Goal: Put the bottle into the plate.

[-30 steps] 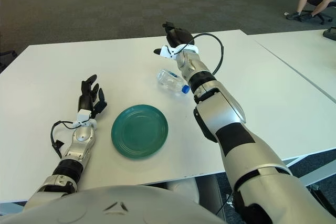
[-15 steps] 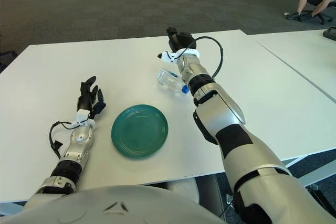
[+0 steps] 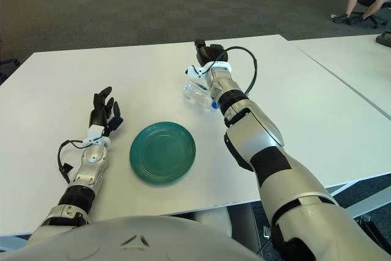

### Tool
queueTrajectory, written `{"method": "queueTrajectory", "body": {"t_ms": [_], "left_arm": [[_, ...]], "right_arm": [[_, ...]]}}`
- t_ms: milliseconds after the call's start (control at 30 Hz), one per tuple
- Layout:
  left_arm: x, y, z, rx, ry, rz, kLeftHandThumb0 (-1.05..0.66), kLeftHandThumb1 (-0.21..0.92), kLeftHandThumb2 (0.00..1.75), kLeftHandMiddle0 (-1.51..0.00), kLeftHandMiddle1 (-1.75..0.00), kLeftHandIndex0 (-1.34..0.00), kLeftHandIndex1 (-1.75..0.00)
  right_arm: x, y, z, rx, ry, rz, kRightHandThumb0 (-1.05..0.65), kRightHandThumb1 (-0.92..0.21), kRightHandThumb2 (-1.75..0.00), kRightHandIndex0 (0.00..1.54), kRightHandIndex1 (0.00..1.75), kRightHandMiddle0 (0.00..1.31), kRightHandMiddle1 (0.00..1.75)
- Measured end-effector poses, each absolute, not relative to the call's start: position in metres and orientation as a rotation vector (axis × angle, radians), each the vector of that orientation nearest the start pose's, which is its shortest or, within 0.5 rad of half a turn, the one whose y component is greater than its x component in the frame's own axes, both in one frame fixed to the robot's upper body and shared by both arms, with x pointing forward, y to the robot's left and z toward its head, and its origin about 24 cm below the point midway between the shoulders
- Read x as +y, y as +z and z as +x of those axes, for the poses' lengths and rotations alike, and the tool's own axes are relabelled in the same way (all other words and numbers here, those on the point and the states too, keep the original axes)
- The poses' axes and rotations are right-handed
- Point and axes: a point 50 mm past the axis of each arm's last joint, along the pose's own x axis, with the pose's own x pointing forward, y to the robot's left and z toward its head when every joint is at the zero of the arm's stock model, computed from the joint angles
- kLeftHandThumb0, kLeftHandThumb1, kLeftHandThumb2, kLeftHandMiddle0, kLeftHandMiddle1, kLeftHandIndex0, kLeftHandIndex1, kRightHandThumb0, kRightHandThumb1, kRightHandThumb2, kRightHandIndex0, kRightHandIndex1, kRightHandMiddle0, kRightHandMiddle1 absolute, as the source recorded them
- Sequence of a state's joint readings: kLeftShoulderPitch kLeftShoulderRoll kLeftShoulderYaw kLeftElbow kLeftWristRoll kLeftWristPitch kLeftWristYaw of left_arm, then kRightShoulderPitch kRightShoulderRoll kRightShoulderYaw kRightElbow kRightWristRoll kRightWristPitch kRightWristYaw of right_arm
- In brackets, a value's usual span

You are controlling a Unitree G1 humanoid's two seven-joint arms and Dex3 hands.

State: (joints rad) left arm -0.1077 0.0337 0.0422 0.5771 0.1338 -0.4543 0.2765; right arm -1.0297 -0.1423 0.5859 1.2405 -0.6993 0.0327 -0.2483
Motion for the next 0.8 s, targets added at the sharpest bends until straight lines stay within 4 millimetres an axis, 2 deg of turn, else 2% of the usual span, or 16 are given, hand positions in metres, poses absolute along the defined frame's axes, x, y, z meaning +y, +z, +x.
{"method": "queueTrajectory", "body": {"t_ms": [500, 567, 633, 800], "left_arm": [[0.168, -0.016, 0.254, -0.004, 0.227, 0.153, -0.73, 0.92, 0.86, -0.36, 0.00, 0.00, -0.76], [0.168, -0.016, 0.254, -0.005, 0.227, 0.153, -0.72, 0.92, 0.86, -0.37, 0.00, 0.00, -0.76], [0.168, -0.016, 0.254, -0.005, 0.227, 0.154, -0.73, 0.92, 0.86, -0.37, 0.00, 0.00, -0.76], [0.168, -0.016, 0.254, -0.004, 0.227, 0.154, -0.73, 0.92, 0.86, -0.36, 0.00, 0.00, -0.76]], "right_arm": [[-0.098, 0.070, 0.392, 0.065, 0.286, -1.523, -1.00, -0.92, -0.49, 0.33, 0.08, 0.00, 0.51], [-0.099, 0.066, 0.391, 0.080, 0.299, -1.527, -1.00, -0.92, -0.48, 0.26, 0.25, 0.00, 0.53], [-0.100, 0.061, 0.389, 0.101, 0.319, -1.537, -1.00, -0.92, -0.49, 0.14, 0.51, 0.00, 0.55], [-0.101, 0.052, 0.384, 0.135, 0.362, -1.564, -1.00, -0.92, -0.50, 0.06, 0.70, 0.00, 0.59]]}}
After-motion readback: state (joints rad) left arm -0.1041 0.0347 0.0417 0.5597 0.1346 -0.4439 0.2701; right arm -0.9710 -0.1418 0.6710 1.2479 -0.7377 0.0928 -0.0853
